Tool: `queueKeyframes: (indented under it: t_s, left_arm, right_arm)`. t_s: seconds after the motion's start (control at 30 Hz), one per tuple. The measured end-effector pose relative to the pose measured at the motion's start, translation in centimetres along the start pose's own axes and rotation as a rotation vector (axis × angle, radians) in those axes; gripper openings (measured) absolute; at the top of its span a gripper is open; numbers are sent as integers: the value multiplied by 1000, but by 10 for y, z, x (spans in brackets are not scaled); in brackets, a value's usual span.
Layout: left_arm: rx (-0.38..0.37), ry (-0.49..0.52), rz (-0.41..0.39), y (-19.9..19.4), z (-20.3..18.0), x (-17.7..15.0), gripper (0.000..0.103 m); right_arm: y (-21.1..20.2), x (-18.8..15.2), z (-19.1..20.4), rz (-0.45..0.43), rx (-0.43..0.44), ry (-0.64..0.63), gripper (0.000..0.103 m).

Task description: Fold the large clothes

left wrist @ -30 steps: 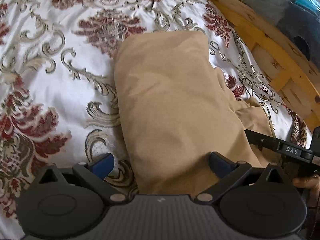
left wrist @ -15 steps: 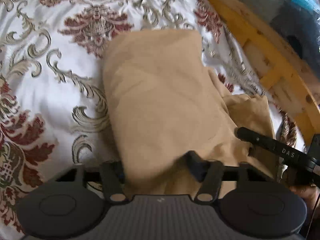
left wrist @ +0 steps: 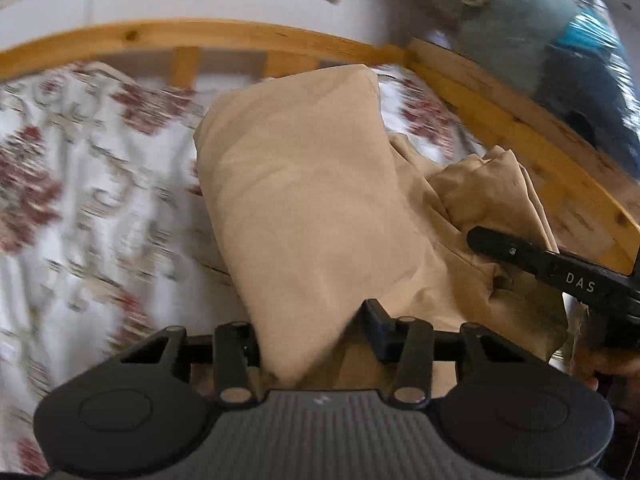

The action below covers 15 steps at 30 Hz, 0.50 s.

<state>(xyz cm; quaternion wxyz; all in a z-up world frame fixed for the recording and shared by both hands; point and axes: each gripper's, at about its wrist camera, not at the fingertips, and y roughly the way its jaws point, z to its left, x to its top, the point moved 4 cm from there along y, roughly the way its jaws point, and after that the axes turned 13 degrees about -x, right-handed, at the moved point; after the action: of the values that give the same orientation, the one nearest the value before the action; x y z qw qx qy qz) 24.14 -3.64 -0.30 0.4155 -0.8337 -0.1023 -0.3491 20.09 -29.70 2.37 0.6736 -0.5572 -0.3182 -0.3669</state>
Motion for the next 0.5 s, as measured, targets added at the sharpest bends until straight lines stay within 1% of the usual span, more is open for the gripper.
queueKeyframes:
  t_s: [0.13, 0.2, 0.27, 0.3, 0.37, 0.43, 0.5]
  left_arm:
    - [96, -45, 9, 1, 50, 10, 50]
    - [160, -57, 50, 13, 72, 7, 51]
    - [209, -78, 101, 29, 89, -1, 56]
    - [208, -103, 90, 31, 94, -5, 59]
    - [193, -142, 40, 26, 97, -11, 63]
    - [216, -118, 36, 27, 92, -13, 67]
    - [240, -108, 35, 24, 91, -13, 72]
  right_arm:
    - [53, 0, 41, 3, 40, -26, 9]
    - [88, -10, 55, 56, 26, -16, 10]
    - [121, -26, 67, 135, -9, -61, 10]
    - [129, -33, 70, 150, -20, -89, 11]
    - [132, -37, 73, 120, -48, -144, 14]
    - [130, -36, 69, 117, -44, -139, 18]
    - [127, -36, 64, 124, -60, -151, 30]
